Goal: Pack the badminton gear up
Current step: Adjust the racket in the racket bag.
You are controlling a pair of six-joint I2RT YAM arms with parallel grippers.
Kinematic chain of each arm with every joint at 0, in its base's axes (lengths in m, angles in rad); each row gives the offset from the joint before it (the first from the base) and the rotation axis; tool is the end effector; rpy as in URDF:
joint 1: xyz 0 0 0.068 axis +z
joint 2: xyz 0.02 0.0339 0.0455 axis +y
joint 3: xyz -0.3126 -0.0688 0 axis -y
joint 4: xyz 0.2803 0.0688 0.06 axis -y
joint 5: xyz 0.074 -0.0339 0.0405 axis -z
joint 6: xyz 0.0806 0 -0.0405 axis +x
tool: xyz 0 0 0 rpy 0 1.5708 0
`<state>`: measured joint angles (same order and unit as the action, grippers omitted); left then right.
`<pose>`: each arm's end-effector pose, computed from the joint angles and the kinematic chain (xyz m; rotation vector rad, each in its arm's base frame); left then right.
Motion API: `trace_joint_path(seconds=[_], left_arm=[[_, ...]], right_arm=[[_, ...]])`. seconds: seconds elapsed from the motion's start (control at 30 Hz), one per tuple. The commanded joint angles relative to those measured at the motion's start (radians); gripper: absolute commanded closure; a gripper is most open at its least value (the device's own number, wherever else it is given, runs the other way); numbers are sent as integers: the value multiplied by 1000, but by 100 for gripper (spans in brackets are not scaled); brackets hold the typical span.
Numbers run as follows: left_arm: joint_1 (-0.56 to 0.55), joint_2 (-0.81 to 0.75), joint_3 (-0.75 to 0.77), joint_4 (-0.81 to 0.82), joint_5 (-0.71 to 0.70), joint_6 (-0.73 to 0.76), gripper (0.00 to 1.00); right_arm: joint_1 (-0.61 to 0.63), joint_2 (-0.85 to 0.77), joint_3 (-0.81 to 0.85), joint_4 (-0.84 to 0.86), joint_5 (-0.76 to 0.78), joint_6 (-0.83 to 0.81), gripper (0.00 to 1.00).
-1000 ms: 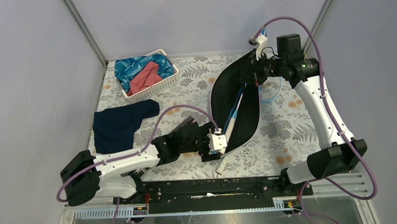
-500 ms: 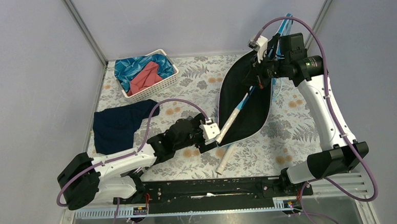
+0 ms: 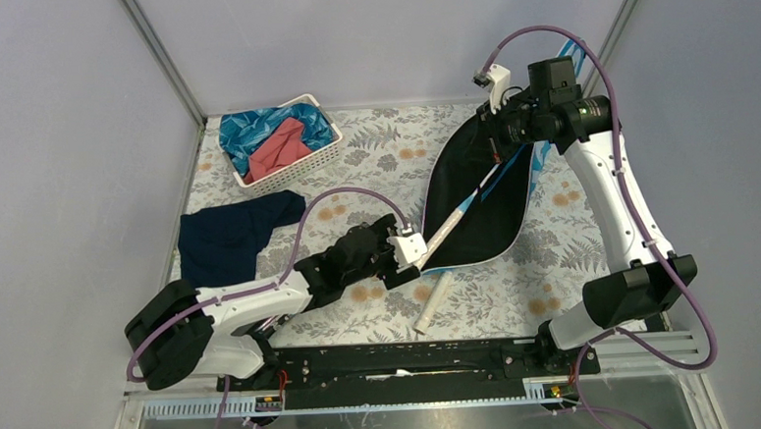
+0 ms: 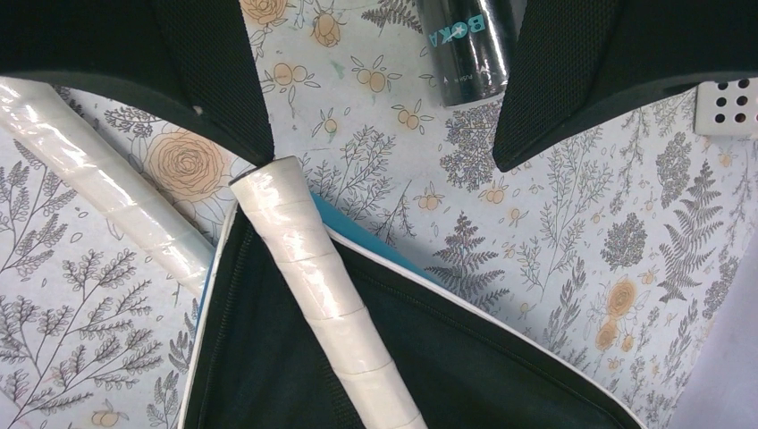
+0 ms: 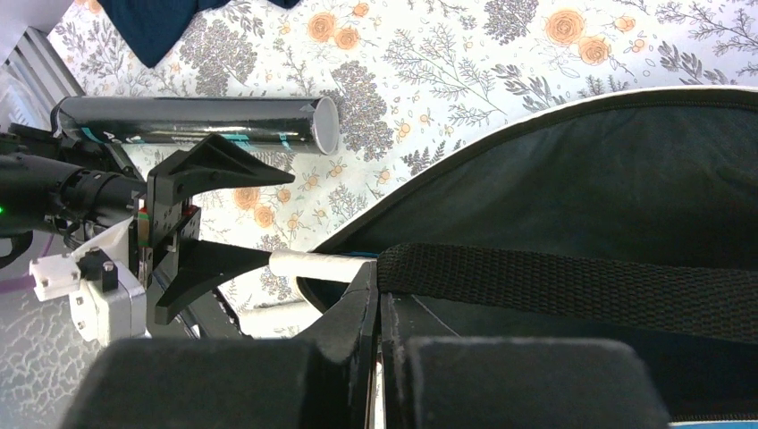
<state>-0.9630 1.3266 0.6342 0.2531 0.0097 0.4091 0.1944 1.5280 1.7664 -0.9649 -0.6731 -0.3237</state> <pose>0.1926 -0.2782 0.2183 1.2900 1.5658 -0.3617 0.3506 0.1202 0.4593 -0.8866 2.0128 0.6955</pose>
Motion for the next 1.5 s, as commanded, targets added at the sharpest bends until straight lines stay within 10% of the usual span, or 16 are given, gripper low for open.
trace_joint_path(seconds=[0.0,1.03,1.47], left_arm=[[10,4,50,126,-47,60,5],[133,0,45,206,-125,157,8],[153,5,213,-110,194,88,4]], right_arm=[[6,18,82,-76,-19,30,100],[-106,242,447,-509,-368,-196,100],[-115,237,422,-341,-500,-39,100]])
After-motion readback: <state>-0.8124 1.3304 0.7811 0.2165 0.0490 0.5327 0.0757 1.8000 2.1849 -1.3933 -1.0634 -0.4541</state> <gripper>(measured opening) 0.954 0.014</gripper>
